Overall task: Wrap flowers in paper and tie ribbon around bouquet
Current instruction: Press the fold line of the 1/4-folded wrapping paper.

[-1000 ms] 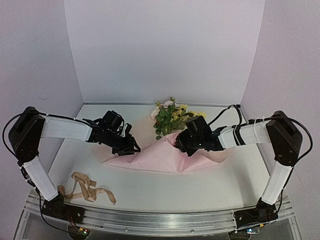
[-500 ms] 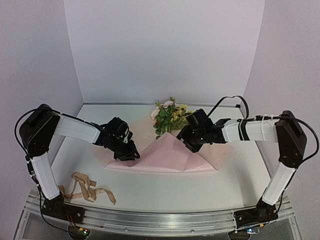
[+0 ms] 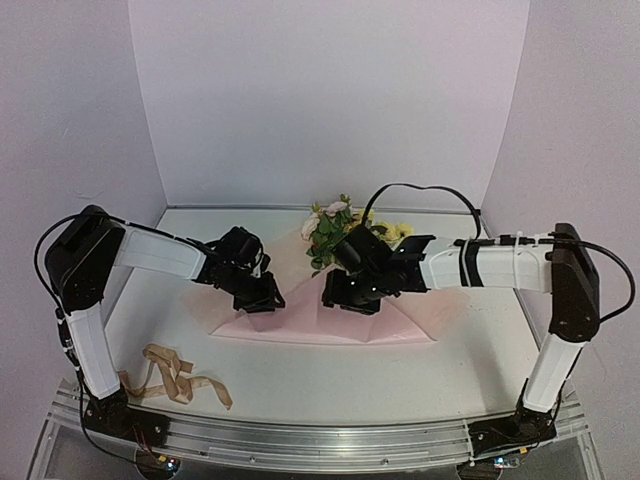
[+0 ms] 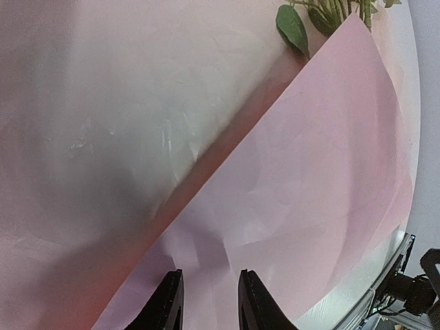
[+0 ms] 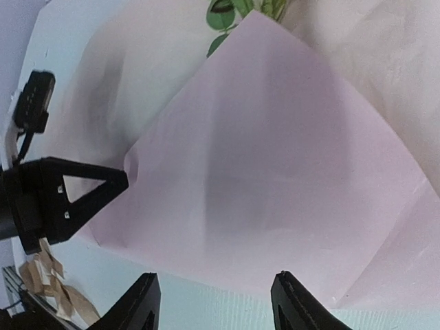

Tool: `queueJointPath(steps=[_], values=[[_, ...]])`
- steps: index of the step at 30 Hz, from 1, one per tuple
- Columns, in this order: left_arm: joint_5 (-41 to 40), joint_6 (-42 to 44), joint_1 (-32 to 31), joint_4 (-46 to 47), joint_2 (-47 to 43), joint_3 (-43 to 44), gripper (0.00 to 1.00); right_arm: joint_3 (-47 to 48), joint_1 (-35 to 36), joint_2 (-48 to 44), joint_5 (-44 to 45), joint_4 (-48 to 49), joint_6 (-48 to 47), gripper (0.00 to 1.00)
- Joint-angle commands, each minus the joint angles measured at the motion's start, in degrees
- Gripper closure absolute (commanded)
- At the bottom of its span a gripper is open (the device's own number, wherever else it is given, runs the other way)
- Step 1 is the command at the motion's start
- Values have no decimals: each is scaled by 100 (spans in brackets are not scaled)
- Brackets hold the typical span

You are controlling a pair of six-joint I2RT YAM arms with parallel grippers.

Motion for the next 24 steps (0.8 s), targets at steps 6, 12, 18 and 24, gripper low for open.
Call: queueJointPath(steps=[6,12,18,24], values=[[-436,232,-13,-603,-491,491,65,624,880,388,1043,-1200,-502,45],[-526,265,-10,-951,-1059,453,61,819,1137,729,1013,-1383,-387,56],[-51,206,-13,-1053,-1520,-62,65,974,1106,1069,976,-1383,-318,58],[543,277,-118,-865,-1739,-525,74,814,852,1174,1047,-1390,21,60]])
